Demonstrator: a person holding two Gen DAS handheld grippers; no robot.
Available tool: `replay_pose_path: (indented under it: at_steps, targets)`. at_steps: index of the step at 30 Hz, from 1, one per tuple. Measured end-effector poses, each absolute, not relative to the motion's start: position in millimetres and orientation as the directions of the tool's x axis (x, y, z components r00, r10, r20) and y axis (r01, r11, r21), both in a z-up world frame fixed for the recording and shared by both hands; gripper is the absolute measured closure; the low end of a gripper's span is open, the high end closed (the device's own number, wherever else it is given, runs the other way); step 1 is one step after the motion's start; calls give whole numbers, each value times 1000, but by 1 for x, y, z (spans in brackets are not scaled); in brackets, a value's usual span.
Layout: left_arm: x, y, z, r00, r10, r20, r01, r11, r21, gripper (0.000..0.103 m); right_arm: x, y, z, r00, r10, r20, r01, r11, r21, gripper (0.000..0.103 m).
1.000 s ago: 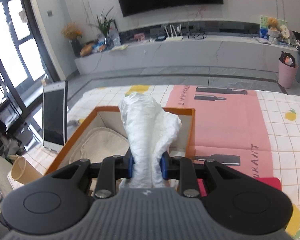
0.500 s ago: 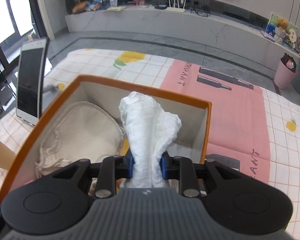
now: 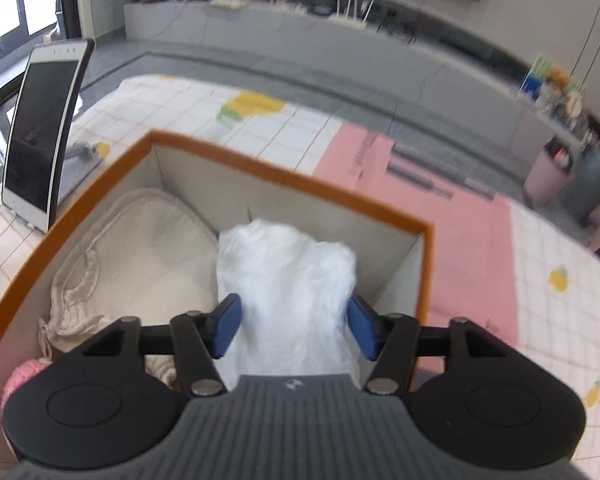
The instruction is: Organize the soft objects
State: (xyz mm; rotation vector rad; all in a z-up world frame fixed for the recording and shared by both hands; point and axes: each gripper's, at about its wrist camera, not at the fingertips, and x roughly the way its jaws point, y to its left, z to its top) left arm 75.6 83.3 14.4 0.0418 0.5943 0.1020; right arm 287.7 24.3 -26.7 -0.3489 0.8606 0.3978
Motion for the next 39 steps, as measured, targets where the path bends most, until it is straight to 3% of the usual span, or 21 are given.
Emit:
replay_pose_path:
  at_steps: [6,9,16,22,27,28,35,39]
  targets:
    - [67,86,31,825,91,-558,-128,991,-28,12,269,16,6,657,231,-717,-460,877,-138,14]
    - [52,81,44,873,120,-472,-141,990,-11,10,257,5,30,689,248,-680,-453,881,-137,12]
    - [26,59,80,909,99,-405,-112,994,-8,10,204,-57,91,787,263,-558,-374,923,-93,4]
    - [0,25,90,951,23,-308,-24,1000,0,10,127,-143,102,901,231,-368,-257,966,-22,3]
    - [-14,-2,81,961,1,-276,4,1000,19,9,79,-195,79,907,171,-385,-157,985,67,3]
    - [-16,-6,77,961,-13,-276,16,1000,10,5,70,-200,72,902,173,-395,-154,985,80,3]
    - [-34,-30,46,966,-21,-257,28,999,22,2,21,-208,15,896,103,-431,-130,991,-34,3]
    - [-33,-40,31,955,-23,-296,42,998,57,2,14,-209,1,896,99,-432,-130,991,-41,3]
